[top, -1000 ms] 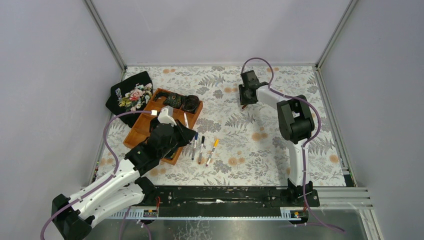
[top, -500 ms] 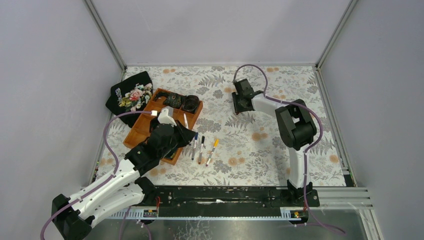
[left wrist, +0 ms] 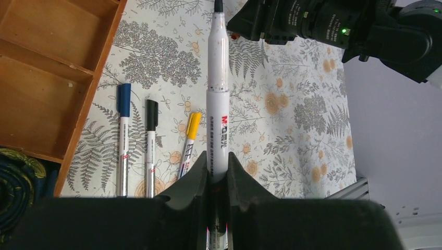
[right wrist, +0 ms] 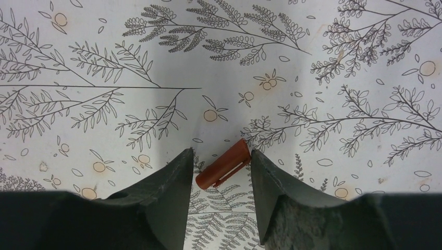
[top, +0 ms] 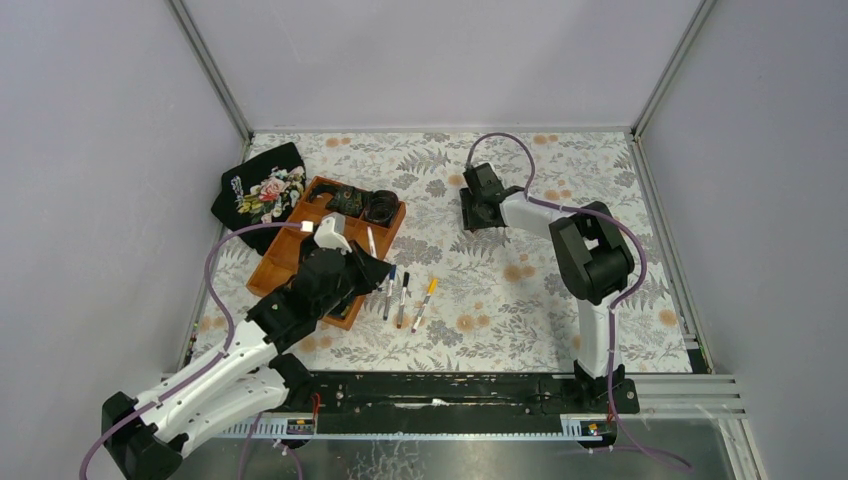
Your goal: Insert the pens into the pen caps
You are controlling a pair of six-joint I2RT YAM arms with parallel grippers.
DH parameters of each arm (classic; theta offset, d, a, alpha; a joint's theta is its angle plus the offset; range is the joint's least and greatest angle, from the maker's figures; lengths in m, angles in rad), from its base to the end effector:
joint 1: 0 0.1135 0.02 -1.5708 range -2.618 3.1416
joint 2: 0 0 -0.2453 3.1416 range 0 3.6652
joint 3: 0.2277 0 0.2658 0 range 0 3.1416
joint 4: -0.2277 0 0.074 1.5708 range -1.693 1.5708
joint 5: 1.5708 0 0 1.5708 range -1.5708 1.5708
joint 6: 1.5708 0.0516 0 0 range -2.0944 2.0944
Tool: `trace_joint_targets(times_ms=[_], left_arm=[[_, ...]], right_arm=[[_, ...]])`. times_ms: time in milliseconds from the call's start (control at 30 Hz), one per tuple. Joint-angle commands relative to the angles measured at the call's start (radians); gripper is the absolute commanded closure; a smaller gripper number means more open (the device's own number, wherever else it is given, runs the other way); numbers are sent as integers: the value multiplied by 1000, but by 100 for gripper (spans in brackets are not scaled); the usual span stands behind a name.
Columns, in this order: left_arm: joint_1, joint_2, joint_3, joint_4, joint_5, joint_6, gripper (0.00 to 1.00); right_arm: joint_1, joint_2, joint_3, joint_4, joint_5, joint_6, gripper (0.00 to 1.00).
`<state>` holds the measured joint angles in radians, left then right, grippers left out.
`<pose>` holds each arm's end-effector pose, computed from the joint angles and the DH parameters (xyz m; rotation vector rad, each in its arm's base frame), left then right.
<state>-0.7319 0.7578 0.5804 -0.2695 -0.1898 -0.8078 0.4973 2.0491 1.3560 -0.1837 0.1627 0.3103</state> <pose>0.1700 -0.1396 0.2416 -0.2050 2.0892 -0.7752 0.3998 0.2075 0.1160 -0.1560 2.4336 0.1636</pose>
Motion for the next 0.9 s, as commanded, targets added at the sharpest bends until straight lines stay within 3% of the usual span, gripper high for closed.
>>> trace_joint_targets(times_ms=[0, 300, 467, 733, 867], left_arm=[[8, -34, -15, -4, -1, -13, 100], [8, -54, -26, -12, -5, -21, 100], [8, -56, -25, -12, -4, -15, 100], [8, -57, -32, 0, 13, 0, 100], [7, -39, -56, 58, 75, 4, 100]], right_arm=[[5, 70, -24, -198, 41, 79, 48], [4, 47, -57, -214, 61, 193, 52], [5, 72, -33, -230, 65, 226, 64], [6, 42, -61, -231, 83, 222, 98], [4, -31, -121, -209, 53, 205, 100]])
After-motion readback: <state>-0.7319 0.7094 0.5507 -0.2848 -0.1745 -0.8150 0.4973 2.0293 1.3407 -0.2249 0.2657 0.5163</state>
